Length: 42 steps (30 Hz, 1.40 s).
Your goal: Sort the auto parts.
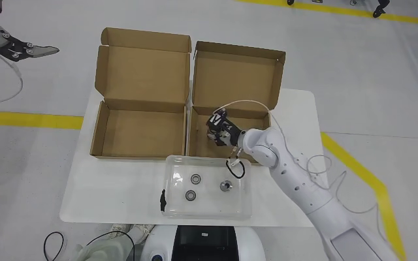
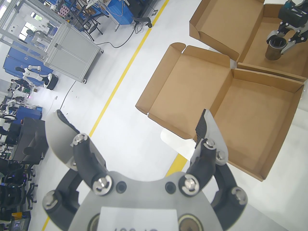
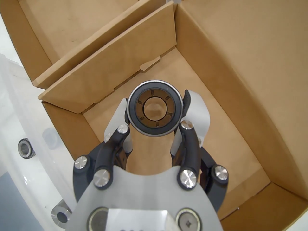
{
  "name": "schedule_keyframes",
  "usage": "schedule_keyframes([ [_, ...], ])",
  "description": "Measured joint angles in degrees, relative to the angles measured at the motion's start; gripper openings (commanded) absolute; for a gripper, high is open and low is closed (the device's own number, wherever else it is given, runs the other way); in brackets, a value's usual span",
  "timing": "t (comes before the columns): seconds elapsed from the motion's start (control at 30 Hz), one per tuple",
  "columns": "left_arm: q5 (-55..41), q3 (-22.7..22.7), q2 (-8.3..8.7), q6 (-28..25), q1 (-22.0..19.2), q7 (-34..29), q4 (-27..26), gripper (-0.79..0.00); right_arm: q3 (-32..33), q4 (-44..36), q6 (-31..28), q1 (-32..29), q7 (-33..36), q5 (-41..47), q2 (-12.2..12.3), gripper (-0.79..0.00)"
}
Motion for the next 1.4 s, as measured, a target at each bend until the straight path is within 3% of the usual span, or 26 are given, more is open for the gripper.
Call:
schedule_keyframes([
  [0.1, 0.0, 0.0, 0.0, 0.0, 0.0, 0.0, 0.0, 0.0, -0.32, 0.63, 0.02, 0.21, 0.24, 0.1, -0.22, -0.785],
  [0.13, 0.0, 0.0, 0.0, 0.0, 0.0, 0.0, 0.0, 0.0, -0.4, 0.8, 0.03, 0.28, 0.34, 0.13, -0.28, -0.748],
  [0.2, 0.0, 0.0, 0.0, 0.0, 0.0, 0.0, 0.0, 0.0, -0.56, 1.12, 0.03, 0.44, 0.5, 0.21, -0.42, -0.6],
  [0.33, 0.0, 0.0, 0.0, 0.0, 0.0, 0.0, 0.0, 0.0, -0.85, 1.8, -0.45, 0.7, 0.83, 0.64, -0.67, -0.499],
  [0.83, 0.0, 0.0, 0.0, 0.0, 0.0, 0.0, 0.0, 0.0, 0.89, -1.37, -2.31, -0.83, 0.03, -0.47, -0.23, -0.357],
  [1.0, 0.0, 0.0, 0.0, 0.0, 0.0, 0.0, 0.0, 0.0, 3.08, -7.83, -3.95, -3.68, 0.35, -2.96, 0.92, -0.252],
  [1.4, 0.0, 0.0, 0.0, 0.0, 0.0, 0.0, 0.0, 0.0, 7.48, -25.71, -12.71, -13.9, 1.3, -10.64, 4.16, -0.249],
])
